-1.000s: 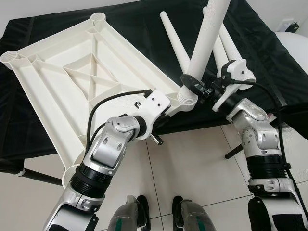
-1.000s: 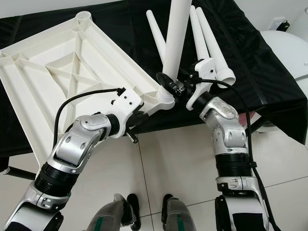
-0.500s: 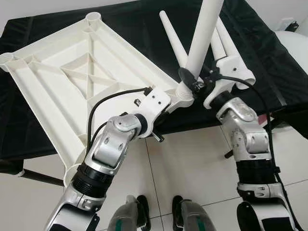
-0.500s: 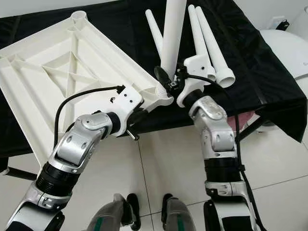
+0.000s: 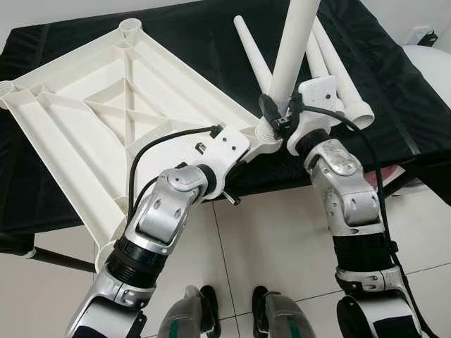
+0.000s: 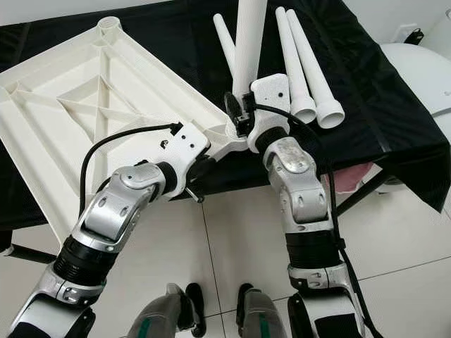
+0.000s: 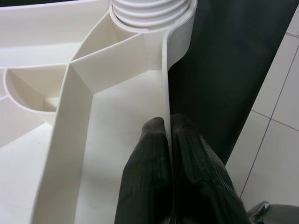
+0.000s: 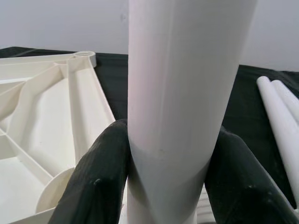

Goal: Building children table

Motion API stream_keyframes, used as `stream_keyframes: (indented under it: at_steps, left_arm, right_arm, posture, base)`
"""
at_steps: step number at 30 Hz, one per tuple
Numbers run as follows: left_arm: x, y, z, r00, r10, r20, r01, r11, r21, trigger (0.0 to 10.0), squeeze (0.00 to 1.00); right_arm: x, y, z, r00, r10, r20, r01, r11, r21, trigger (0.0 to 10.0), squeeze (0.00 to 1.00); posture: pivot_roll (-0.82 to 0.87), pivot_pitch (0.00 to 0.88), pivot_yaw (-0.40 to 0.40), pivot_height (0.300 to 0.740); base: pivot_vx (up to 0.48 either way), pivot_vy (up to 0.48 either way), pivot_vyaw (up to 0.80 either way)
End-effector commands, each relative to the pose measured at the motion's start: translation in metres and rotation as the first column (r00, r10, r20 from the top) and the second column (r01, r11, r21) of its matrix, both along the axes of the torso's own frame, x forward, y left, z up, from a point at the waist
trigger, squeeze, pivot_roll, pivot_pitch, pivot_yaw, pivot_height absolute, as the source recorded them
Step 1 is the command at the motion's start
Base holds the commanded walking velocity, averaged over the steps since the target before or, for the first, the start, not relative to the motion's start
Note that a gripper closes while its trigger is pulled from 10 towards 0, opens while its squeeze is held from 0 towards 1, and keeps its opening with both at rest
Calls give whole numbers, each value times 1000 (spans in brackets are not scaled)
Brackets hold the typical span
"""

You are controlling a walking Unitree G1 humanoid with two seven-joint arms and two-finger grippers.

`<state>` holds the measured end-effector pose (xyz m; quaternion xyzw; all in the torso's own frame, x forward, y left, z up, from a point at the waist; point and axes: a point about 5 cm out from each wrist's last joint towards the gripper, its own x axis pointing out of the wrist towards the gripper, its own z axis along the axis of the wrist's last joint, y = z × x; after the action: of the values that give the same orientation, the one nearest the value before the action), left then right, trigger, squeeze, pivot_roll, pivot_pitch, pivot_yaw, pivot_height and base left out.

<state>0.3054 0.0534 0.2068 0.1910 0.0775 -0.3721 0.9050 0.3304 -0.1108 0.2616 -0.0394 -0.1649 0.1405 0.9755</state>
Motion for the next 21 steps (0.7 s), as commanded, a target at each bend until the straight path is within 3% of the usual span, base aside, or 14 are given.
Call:
stream_keyframes:
  at_steps: [1,7,8,17,20,21]
  left_arm:
    - [-4,5,-16,998,15,-67,-14,1000,19,10000,0]
    - [-4,5,-16,998,16,-67,-15,1000,19,10000,0]
    - [-4,5,-16,998,16,-67,-15,1000,19,10000,0]
    - [-4,4,-16,998,13,-68,-12,1000,18,10000,0]
    - [-4,4,-16,998,14,-69,-13,1000,18,10000,0]
    - [-4,4,-16,998,14,-69,-13,1000,17,10000,0]
  right_arm:
    - [-2,-29,23,971,-219,97,215,975,51,10000,0]
    - [-4,-27,20,971,-226,73,222,973,65,10000,0]
    - [-4,-26,19,972,-224,67,220,973,67,10000,1000]
    - [-6,-27,13,976,-216,39,212,975,71,10000,1000]
    - [-5,-26,12,990,-139,30,136,987,87,10000,1000]
    - [-4,-25,10,997,-75,12,73,991,109,10000,380]
  posture:
    - [-97,209,56,740]
    - [-97,212,56,740]
    - [-99,213,56,740]
    - [-101,213,56,740]
    - [-99,210,56,740]
    - [-100,207,57,740]
  base:
    - [0,0,0]
    - [0,0,0]
    - [0,0,0]
    - [0,0,0]
    - [0,0,0]
    - [0,0,0]
